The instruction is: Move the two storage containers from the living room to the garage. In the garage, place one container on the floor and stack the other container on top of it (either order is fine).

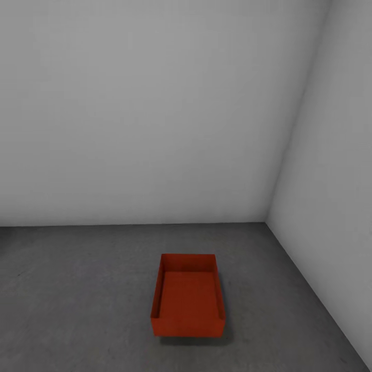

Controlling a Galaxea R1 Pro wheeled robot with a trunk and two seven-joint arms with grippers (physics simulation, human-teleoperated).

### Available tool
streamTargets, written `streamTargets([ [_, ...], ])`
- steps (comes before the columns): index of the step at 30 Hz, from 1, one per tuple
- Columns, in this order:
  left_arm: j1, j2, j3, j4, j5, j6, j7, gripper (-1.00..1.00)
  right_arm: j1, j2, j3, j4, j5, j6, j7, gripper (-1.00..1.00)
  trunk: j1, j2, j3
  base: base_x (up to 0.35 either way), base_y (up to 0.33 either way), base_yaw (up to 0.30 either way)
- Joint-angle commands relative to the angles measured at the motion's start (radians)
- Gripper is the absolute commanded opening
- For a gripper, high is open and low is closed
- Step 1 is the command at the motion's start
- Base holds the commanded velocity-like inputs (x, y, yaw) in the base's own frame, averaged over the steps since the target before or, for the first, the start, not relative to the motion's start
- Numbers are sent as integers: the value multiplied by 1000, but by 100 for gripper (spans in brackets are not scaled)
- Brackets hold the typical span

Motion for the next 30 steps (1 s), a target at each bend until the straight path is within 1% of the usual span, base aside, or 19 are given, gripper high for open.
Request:
streamTargets([
  [1, 0, 6, -7, 17, 7, -2, 3, 100, 2, 2, 9, 3, -9, -5, 0, 100, 0, -1, -1, 0, 0, 0],
  [2, 0, 17, -7, 36, 23, -9, 2, 100, 5, 2, 10, 3, -8, -2, 0, 100, 0, -1, -1, 0, 0, 0],
  [3, 0, 20, -7, 41, 28, -10, 2, 100, 5, 2, 10, 3, -8, -1, 0, 100, 0, -1, -1, 0, 0, 0],
  [5, 0, 31, -8, 56, 50, -14, 2, 100, 6, 2, 10, 4, -7, 6, 0, 100, 0, -1, -1, 0, 0, 0],
  [8, 0, 38, -10, 85, 68, -16, 1, 100, 10, 4, 10, 5, -5, 33, 1, 100, 0, -1, -1, 0, 0, 0],
  [9, 0, 38, -10, 90, 69, -16, 1, 100, 10, 4, 10, 5, -5, 41, 1, 100, 0, -1, -1, 0, 0, 0],
  [11, 0, 39, -11, 109, 74, -16, 1, 100, 14, 5, 9, 5, -6, 83, 2, 100, 0, -1, -1, 0, 0, 0],
  [14, 0, 37, -11, 136, 76, -17, 1, 100, 38, 8, 10, 5, -6, 103, 2, 100, 0, -1, -1, 0, 0, 0],
  [17, 1, 36, -10, 158, 78, -27, 1, 100, 74, 10, 9, 5, -8, 101, 2, 100, 0, -1, -1, 0, 0, 0],
  [19, 2, 33, -10, 166, 80, -49, 1, 100, 89, 15, 9, 5, -10, 95, 5, 100, 0, -1, -1, 0, 0, 0],
  [20, 5, 30, -10, 168, 81, -62, 1, 100, 96, 21, 9, 5, -10, 88, 7, 100, 0, -1, -1, 0, 0, 0],
  [21, 9, 28, -9, 169, 82, -77, 0, 100, 100, 29, 9, 5, -10, 79, 10, 100, 0, -1, -1, 0, 0, 0],
  [25, 39, 20, -9, 171, 81, -124, 0, 100, 110, 46, 9, 5, -10, 61, 16, 100, 0, -1, -1, 0, 0, 0],
  [27, 47, 19, -9, 171, 83, -145, 0, 100, 112, 48, 9, 5, -10, 58, 17, 100, 0, -1, -1, 0, 0, 0],
  [30, 50, 19, -9, 171, 85, -156, 0, 100, 113, 48, 9, 5, -11, 56, 18, 100, 0, -1, -1, 0, 0, 0],
])
